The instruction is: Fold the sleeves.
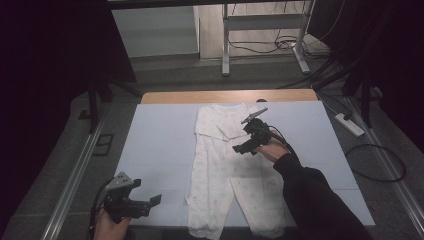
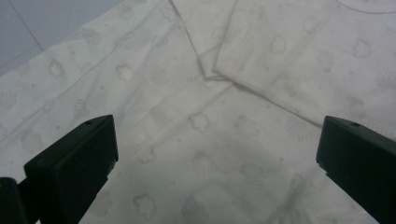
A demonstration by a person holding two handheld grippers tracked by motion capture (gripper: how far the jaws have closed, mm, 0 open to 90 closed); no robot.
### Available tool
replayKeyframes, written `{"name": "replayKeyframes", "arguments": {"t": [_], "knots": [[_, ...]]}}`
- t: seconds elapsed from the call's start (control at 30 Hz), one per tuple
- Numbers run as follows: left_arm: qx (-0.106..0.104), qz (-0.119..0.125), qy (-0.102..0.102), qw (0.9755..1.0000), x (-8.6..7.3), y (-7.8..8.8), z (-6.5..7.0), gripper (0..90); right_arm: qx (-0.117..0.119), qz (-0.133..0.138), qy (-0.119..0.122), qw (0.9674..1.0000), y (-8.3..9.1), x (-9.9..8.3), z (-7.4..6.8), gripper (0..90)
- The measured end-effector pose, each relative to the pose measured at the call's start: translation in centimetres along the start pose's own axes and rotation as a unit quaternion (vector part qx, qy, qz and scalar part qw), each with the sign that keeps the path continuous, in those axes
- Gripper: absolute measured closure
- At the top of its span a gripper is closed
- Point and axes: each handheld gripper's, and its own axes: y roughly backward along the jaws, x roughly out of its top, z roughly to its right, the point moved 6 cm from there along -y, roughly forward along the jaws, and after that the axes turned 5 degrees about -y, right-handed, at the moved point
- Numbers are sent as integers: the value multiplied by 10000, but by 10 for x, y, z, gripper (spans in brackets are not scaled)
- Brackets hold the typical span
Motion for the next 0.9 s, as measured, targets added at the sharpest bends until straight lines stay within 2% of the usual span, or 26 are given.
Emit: {"name": "replayKeyframes", "arguments": {"t": [0.43, 0.9], "knots": [[-6, 16, 19, 10000, 0, 0, 0, 24, -143, 93, 64, 9998, 20, -13, -5, 0], [-4, 16, 17, 10000, 0, 0, 0, 23, -31, 134, 118, 9998, 37, -27, -15, 0]]}}
